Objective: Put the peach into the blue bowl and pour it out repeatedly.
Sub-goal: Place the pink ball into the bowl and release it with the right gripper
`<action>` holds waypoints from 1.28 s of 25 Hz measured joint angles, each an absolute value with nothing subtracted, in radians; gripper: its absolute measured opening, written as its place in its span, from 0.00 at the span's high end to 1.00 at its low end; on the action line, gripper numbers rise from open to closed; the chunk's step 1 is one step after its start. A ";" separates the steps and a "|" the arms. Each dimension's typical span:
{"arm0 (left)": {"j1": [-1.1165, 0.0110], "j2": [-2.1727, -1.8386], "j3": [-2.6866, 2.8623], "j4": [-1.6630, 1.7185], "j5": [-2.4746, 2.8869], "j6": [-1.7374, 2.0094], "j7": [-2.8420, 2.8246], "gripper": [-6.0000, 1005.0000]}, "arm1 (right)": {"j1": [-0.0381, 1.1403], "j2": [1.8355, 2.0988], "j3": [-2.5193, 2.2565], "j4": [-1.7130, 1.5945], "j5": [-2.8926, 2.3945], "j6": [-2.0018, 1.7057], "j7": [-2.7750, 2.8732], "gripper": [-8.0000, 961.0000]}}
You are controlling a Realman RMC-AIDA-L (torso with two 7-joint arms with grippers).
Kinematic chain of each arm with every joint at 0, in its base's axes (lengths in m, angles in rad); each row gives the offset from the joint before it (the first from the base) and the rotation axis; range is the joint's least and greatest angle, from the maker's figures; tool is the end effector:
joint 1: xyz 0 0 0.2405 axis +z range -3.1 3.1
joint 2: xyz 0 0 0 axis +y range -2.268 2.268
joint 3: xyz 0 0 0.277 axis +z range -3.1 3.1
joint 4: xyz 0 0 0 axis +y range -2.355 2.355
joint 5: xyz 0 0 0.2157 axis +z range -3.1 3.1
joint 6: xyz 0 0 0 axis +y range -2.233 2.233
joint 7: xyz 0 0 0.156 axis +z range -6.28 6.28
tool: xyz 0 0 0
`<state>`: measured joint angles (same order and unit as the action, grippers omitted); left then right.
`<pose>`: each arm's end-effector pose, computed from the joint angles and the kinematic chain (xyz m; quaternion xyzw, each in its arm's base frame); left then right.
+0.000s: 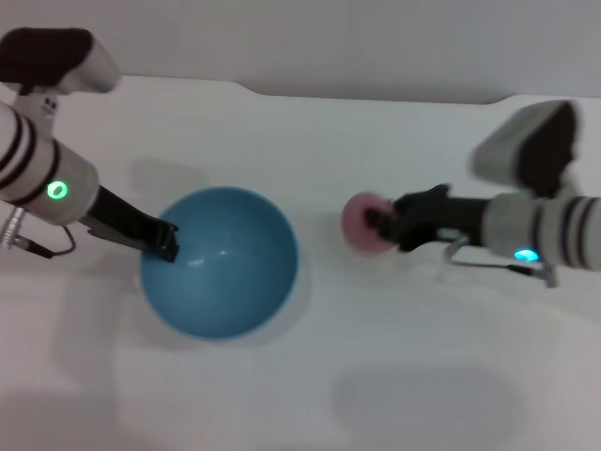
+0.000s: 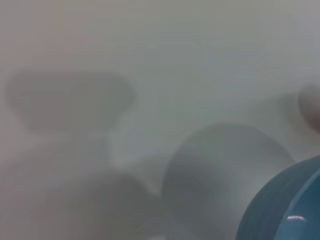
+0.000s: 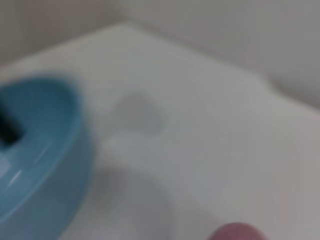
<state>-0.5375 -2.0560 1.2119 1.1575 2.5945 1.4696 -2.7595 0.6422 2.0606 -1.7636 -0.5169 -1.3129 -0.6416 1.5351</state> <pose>-0.2748 0.3698 -0.0062 -0.8065 -0.5417 0.1245 0.2016 0.2489 0.3963 -0.1338 -0.9346 0.2606 0.0931 0.2235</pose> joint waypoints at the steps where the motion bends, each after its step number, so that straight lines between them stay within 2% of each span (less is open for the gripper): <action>1: -0.540 -2.057 1.226 1.153 2.593 1.464 -2.761 0.99 | 0.627 2.057 -1.709 -0.518 -1.314 -0.669 1.513 0.74; 9: -0.629 -2.065 1.380 1.026 2.486 1.346 -2.804 0.99 | 0.469 2.025 -1.231 -0.627 -1.398 -1.037 1.389 0.82; 15: -0.722 -2.068 1.458 0.923 2.361 1.286 -2.812 0.99 | 0.409 2.040 -1.068 -0.851 -1.611 -1.394 1.396 0.89; 23: -0.757 -2.068 1.506 0.870 2.344 1.211 -2.817 0.99 | 0.440 2.069 -1.086 -1.005 -1.782 -1.569 1.444 0.92; 30: -0.748 -2.067 1.506 0.869 2.343 1.202 -2.863 0.99 | 0.520 2.074 -1.178 -1.016 -1.982 -1.526 1.597 0.94; 32: -0.747 -2.066 1.506 0.868 2.343 1.199 -2.867 0.99 | 0.524 2.075 -1.213 -1.013 -1.991 -1.490 1.606 0.91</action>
